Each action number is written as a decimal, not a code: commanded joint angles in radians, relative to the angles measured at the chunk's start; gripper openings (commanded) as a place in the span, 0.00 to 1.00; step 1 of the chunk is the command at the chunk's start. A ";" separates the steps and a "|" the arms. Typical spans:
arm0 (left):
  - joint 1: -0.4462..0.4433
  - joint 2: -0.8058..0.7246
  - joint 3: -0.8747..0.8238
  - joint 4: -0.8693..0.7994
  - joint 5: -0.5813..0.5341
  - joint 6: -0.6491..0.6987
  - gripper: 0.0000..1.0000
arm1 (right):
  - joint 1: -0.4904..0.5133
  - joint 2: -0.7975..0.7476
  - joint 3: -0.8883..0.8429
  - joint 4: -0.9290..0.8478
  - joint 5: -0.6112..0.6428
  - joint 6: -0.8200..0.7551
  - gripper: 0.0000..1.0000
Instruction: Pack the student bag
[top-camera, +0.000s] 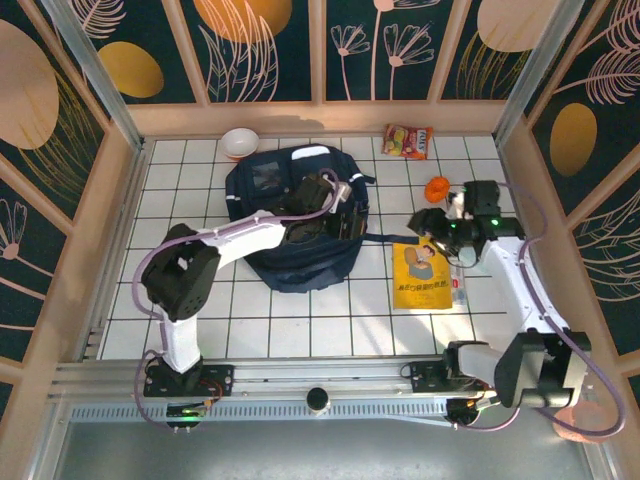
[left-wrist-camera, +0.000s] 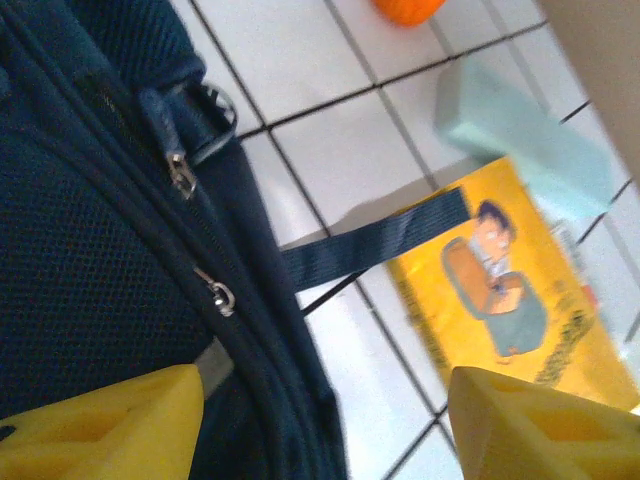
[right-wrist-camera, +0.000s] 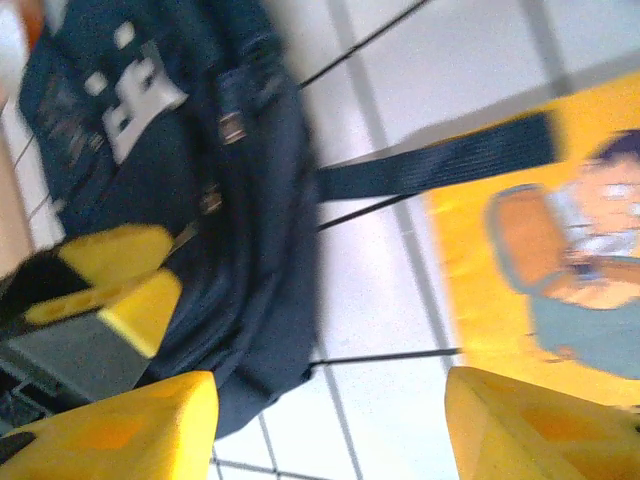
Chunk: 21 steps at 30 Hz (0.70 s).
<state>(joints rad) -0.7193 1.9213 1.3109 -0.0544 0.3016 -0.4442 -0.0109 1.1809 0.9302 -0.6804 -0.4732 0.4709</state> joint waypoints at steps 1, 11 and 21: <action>0.001 0.037 -0.018 -0.097 -0.048 0.115 0.66 | -0.129 -0.021 -0.079 0.017 -0.050 -0.063 0.62; 0.059 -0.126 -0.192 -0.156 -0.187 0.190 0.68 | -0.357 -0.031 -0.200 0.061 -0.022 -0.124 0.62; -0.070 -0.146 -0.019 0.019 0.018 -0.295 0.65 | -0.323 -0.004 -0.236 0.078 0.083 -0.124 0.59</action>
<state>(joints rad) -0.7277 1.7687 1.2484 -0.1242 0.2295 -0.5266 -0.3553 1.1660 0.7101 -0.6167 -0.4225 0.3603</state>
